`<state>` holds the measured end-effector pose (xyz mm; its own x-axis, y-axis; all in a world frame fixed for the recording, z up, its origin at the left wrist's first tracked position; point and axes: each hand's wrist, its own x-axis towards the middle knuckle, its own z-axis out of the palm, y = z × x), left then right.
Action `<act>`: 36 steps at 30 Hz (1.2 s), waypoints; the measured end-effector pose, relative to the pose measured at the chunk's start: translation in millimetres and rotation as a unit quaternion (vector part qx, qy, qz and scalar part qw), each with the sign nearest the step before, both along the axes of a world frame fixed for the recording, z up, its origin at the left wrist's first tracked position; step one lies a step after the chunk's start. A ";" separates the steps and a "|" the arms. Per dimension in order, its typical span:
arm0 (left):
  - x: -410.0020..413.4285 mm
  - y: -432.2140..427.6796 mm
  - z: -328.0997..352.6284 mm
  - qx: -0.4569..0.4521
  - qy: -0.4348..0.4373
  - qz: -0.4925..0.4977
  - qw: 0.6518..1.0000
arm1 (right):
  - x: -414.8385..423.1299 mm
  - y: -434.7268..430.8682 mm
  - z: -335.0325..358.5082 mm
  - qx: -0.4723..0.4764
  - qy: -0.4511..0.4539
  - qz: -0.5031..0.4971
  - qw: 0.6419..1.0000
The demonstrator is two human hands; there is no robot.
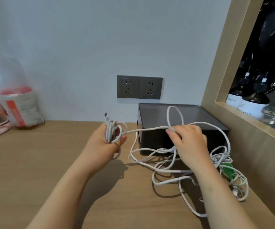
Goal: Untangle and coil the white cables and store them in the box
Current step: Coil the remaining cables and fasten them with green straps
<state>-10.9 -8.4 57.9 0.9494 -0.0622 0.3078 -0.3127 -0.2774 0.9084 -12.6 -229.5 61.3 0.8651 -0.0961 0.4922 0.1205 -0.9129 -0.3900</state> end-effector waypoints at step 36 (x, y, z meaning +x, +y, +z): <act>-4.3 7.3 7.7 -0.308 0.063 -0.025 0.949 | -4.0 -21.7 -11.9 0.055 -0.093 -0.122 0.987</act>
